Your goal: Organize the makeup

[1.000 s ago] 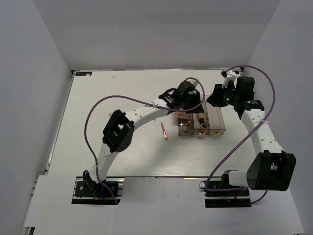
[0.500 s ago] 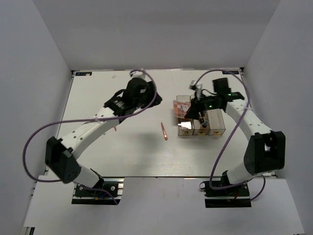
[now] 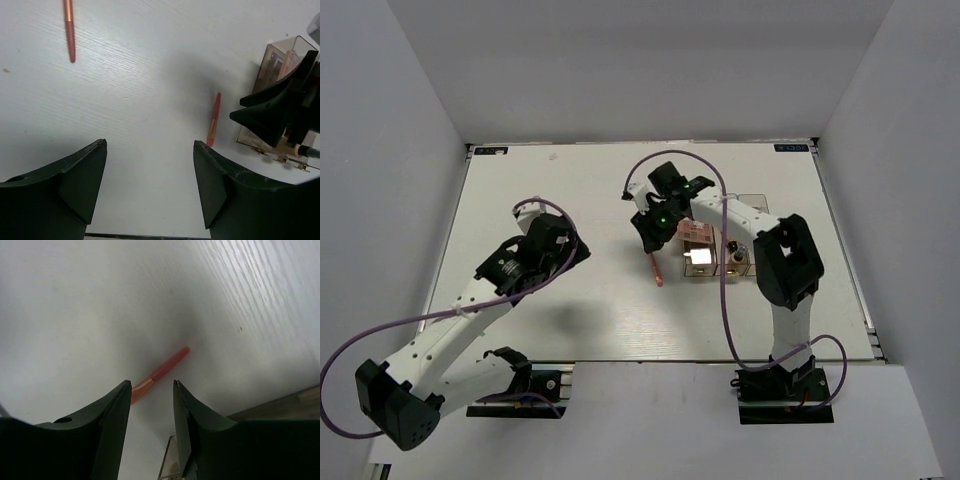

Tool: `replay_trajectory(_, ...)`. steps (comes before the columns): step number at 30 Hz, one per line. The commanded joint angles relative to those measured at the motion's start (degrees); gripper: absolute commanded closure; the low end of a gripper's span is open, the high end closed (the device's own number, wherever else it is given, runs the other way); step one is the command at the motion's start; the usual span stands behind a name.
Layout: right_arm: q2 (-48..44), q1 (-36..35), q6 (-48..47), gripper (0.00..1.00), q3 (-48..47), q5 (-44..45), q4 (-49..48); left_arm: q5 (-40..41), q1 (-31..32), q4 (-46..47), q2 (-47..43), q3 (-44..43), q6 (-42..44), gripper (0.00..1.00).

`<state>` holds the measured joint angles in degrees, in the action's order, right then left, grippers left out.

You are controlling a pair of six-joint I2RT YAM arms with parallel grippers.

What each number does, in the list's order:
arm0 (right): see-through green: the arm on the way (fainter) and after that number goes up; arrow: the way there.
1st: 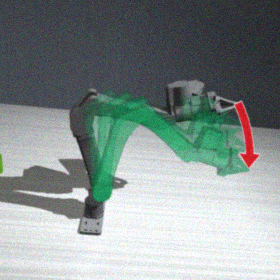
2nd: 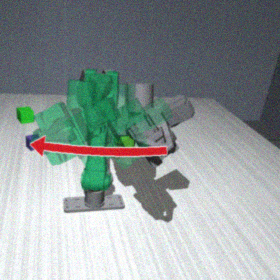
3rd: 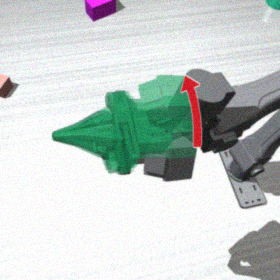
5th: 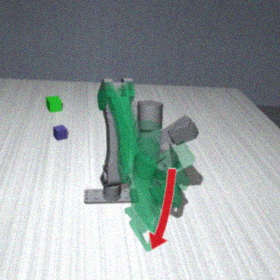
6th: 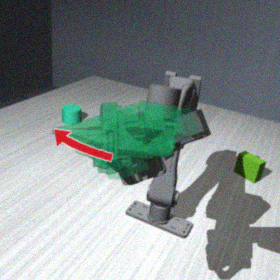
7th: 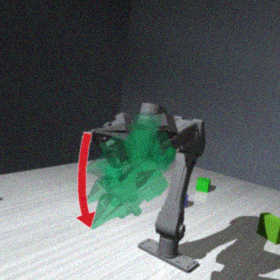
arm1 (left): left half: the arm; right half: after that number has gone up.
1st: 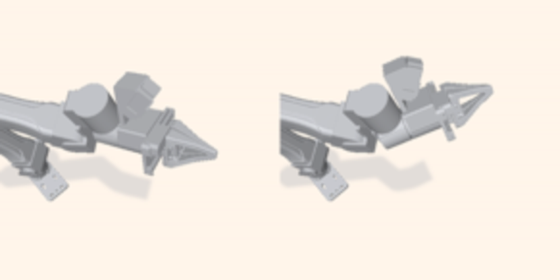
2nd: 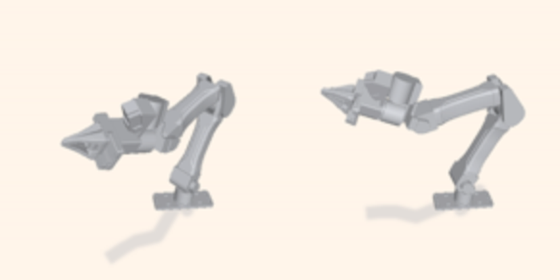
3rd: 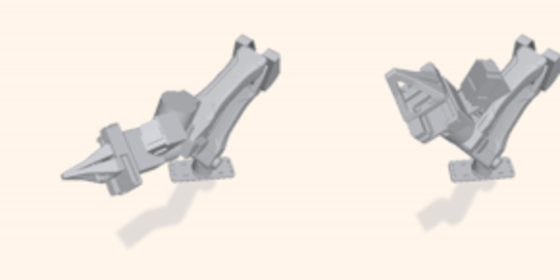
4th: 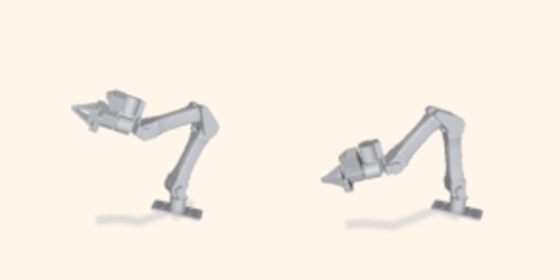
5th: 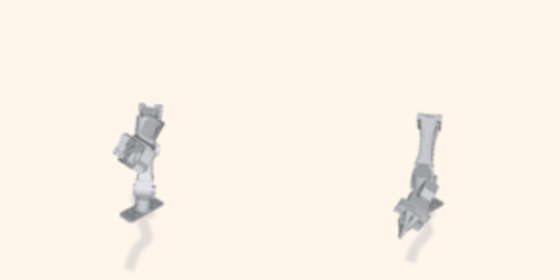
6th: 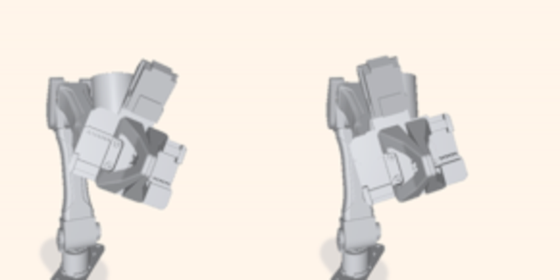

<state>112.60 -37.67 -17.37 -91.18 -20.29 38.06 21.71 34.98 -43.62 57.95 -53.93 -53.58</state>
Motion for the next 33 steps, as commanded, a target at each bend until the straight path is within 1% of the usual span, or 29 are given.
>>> replay_trajectory(1, 1.74, -0.91, 12.23, 0.54, -0.84, 13.06, 1.84, 3.42, -0.35, -4.36, -3.1, 1.99, -3.54, 0.2)
replay_trajectory(4, 4.47, -1.18, 16.56, 0.54, -1.81, 16.51, 2.45, 4.04, -0.35, -5.07, -4.78, 2.95, -4.07, 0.2)
replay_trajectory(9, 6.49, -1.96, 16.93, 0.53, -2.34, 15.81, 2.54, 4.39, -0.35, -6.3, -3.9, 1.99, -4.25, 0.2)
replay_trajectory(14, 8.78, -2.41, 20.08, 0.54, -3.13, 15.37, 2.45, 4.91, -0.35, -6.57, -1.97, 0.76, -3.81, 0.2)
replay_trajectory(17, 8.61, -2.76, 21.05, 0.54, -3.48, 13.18, 2.72, 5.27, -0.35, -6.57, -1.27, 0.32, -3.81, 0.2)
replay_trajectory(22, 7.64, -2.41, 21.32, 0.54, -2.87, 12.38, 2.63, 5.44, -0.35, -5.96, -0.56, 0.32, -3.81, 0.19)
replay_trajectory(25, 7.9, -2.76, 21.14, 0.54, -2.17, 12.91, 2.72, 5.27, -0.35, -5.43, -0.47, 0.67, -3.99, 0.2)
replay_trajectory(27, 8.69, -3.37, 21.14, 0.54, -1.73, 15.1, 2.72, 5.27, -0.35, -5.08, -0.3, 0.93, -4.16, 0.2)
replay_trajectory(29, 9.48, -3.64, 20.97, 0.55, -1.46, 17.03, 2.98, 5.35, -0.35, -5.08, -0.3, 1.2, -4.25, 0.19)
replay_trajectory(33, 10.36, -4.6, 20.44, 0.65, 0.12, 17.83, 2.89, 6.32, -0.35, -4.64, 0.4, 2.34, -4.69, 0.2)
